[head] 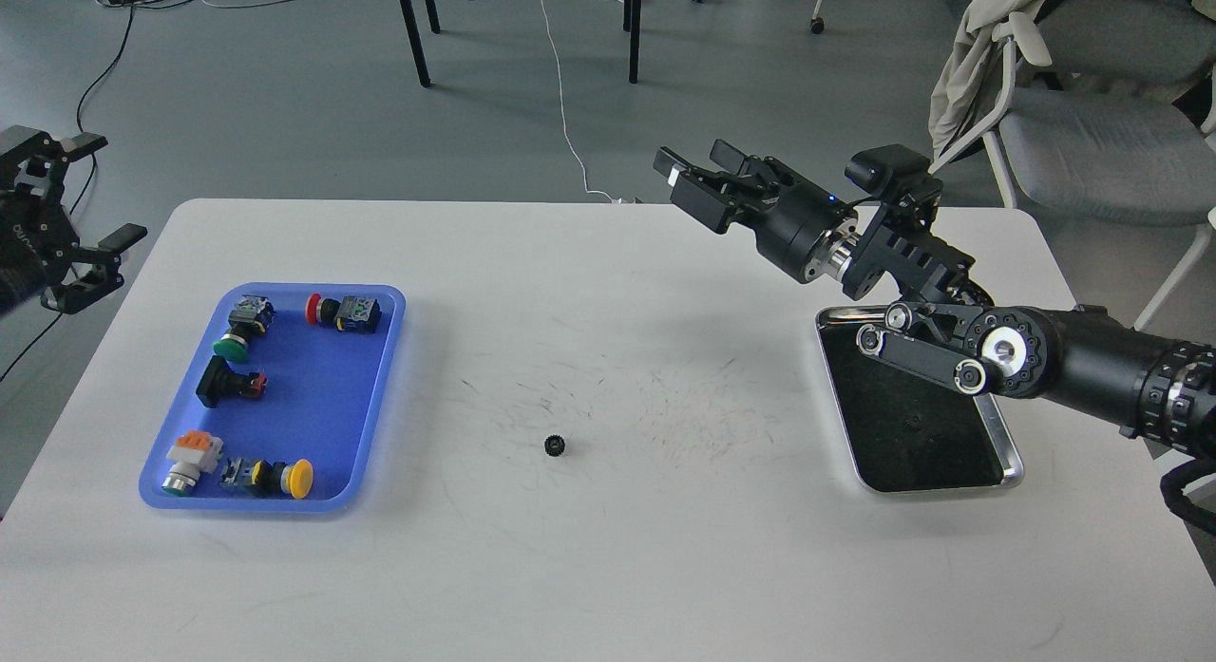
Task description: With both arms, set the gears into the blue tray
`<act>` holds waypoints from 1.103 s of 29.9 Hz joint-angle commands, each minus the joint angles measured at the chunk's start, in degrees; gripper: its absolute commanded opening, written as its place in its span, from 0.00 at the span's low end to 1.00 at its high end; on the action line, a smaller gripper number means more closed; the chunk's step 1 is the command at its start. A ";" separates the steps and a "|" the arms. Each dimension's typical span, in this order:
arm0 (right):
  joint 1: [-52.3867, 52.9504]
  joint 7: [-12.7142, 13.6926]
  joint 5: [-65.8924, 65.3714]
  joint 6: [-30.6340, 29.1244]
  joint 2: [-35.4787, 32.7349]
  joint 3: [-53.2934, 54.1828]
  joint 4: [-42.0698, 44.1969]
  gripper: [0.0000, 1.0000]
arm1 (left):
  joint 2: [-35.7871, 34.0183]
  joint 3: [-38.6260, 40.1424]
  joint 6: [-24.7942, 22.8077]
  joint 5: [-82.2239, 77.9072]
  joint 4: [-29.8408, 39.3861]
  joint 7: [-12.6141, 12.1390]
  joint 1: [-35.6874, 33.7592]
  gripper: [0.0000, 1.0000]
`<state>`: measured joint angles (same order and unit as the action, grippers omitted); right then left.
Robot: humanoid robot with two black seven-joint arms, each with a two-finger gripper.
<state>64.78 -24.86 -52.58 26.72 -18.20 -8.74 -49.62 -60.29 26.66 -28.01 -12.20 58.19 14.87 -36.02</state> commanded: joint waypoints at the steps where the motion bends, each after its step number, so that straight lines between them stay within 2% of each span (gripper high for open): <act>1: -0.18 1.04 9.84 0.00 -2.28 0.22 -1.00 0.94 | -1.41 -0.11 0.01 -7.29 6.30 -0.01 0.08 0.99; 5: -0.27 1.83 19.16 -0.35 -4.65 0.13 -1.62 0.95 | -4.74 -0.20 0.01 -9.77 14.57 -0.54 0.16 0.99; 8: -0.79 2.18 21.91 -0.96 -5.71 0.22 -2.23 0.95 | -6.07 -0.38 0.01 -11.00 17.13 -2.20 0.25 0.99; 13: -1.41 2.53 26.20 -1.23 -8.17 2.15 -4.95 0.96 | -7.91 -0.64 0.01 -11.35 18.45 -10.37 0.08 0.99; 16: -1.76 3.15 30.86 -2.01 -8.70 2.33 -5.04 0.96 | -9.14 -1.78 0.01 -12.58 22.22 -11.52 0.16 0.99; 20: -2.99 3.41 36.48 -2.46 -9.93 3.55 -5.04 0.97 | -11.78 -3.19 0.01 -17.59 26.45 -10.56 0.08 0.97; 22: -4.30 4.81 39.47 -3.24 -10.10 5.22 -4.96 0.97 | -11.69 -3.54 0.32 -18.47 27.41 -8.03 0.08 0.97; 25: -6.32 7.71 42.30 -5.53 -10.11 8.21 -4.87 0.97 | -12.66 -4.07 1.90 -20.22 33.20 -3.89 0.08 0.97; 29: -8.44 13.94 42.65 -7.38 -10.11 13.83 -4.96 0.97 | -12.40 -4.85 4.01 -26.10 34.09 -0.19 0.43 0.98; 33: -9.49 21.50 45.11 -8.17 -10.11 16.56 -4.96 0.97 | -12.66 -6.53 8.13 -29.54 36.64 0.16 0.43 0.98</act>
<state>55.92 -8.22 -9.09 19.18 -28.32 6.17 -54.52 -72.87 21.00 -23.10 -39.47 93.11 14.67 -35.68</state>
